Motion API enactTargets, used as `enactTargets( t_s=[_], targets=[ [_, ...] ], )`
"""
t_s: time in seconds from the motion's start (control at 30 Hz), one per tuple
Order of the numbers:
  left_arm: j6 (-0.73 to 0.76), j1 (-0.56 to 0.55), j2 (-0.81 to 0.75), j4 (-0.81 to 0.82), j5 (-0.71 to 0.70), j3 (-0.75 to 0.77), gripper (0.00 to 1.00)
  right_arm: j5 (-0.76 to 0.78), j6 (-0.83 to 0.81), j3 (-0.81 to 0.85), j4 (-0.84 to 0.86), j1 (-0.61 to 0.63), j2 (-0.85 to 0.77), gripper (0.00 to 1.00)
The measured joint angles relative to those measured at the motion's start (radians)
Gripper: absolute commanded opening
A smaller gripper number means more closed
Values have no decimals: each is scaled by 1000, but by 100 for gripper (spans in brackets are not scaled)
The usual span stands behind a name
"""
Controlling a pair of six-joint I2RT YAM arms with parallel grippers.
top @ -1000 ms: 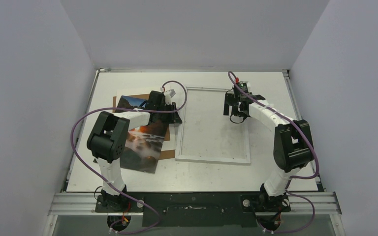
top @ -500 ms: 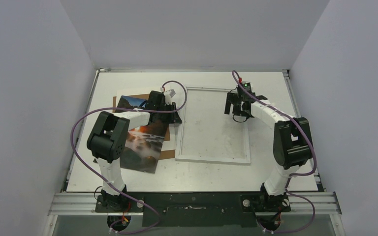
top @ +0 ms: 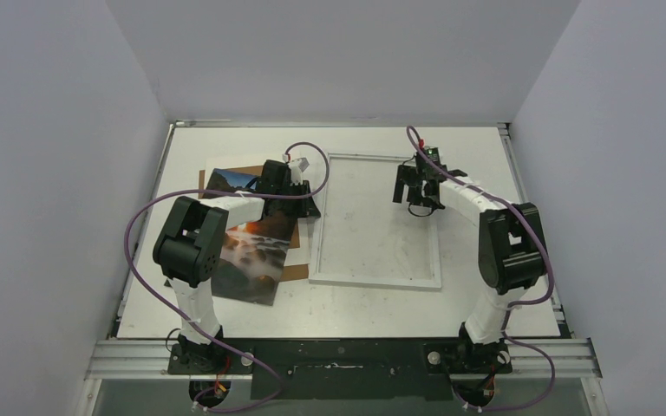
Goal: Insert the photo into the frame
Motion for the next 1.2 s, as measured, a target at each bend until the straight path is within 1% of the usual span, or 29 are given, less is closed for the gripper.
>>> enactTargets(
  t_s=[0.23, 0.73, 1.0, 1.2],
  targets=[
    [0, 0, 0, 0, 0, 0, 18, 2, 3, 0, 14, 3, 48, 90],
    [-1, 0, 0, 0, 2, 0, 18, 9, 14, 6, 1, 34, 38, 90],
    [-1, 1, 0, -2, 3, 0, 18, 13, 24, 116, 7, 35, 27, 90],
    [-1, 6, 0, -5, 11, 0, 18, 25, 27, 156, 37, 35, 35, 90]
  ],
)
